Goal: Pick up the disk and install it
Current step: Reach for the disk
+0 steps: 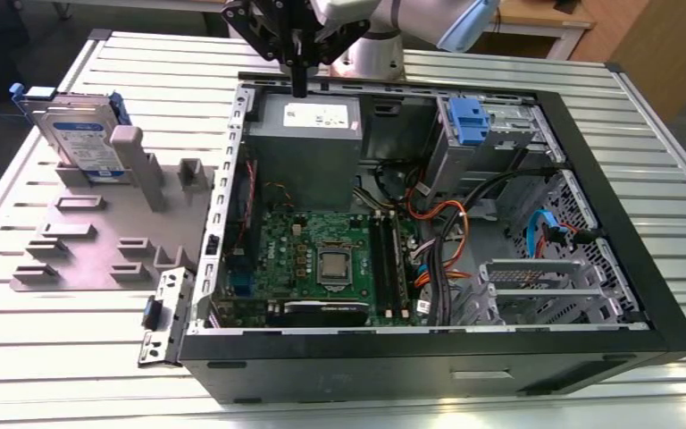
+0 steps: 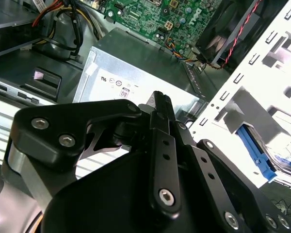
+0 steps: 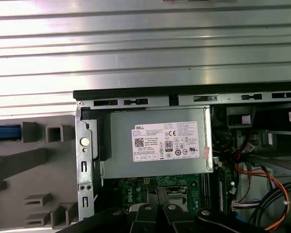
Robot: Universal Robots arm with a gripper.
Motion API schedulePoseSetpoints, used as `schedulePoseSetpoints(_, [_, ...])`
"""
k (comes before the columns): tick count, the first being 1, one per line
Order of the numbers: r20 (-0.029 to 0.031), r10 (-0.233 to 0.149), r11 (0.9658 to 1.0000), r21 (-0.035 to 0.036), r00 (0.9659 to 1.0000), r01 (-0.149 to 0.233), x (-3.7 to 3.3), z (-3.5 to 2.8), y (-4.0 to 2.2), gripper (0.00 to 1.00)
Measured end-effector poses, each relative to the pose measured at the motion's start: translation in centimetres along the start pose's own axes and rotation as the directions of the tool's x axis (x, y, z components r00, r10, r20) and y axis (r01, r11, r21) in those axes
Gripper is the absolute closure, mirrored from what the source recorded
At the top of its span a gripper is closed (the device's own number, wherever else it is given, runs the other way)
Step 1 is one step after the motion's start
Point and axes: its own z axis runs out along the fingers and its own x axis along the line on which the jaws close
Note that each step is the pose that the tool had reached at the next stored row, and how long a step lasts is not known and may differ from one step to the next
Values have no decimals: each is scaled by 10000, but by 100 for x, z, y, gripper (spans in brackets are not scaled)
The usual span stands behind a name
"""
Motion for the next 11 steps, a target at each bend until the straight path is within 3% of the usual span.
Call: schedulePoseSetpoints(11, [0, 0, 10000, 1, 10000, 0, 29, -1, -2, 89])
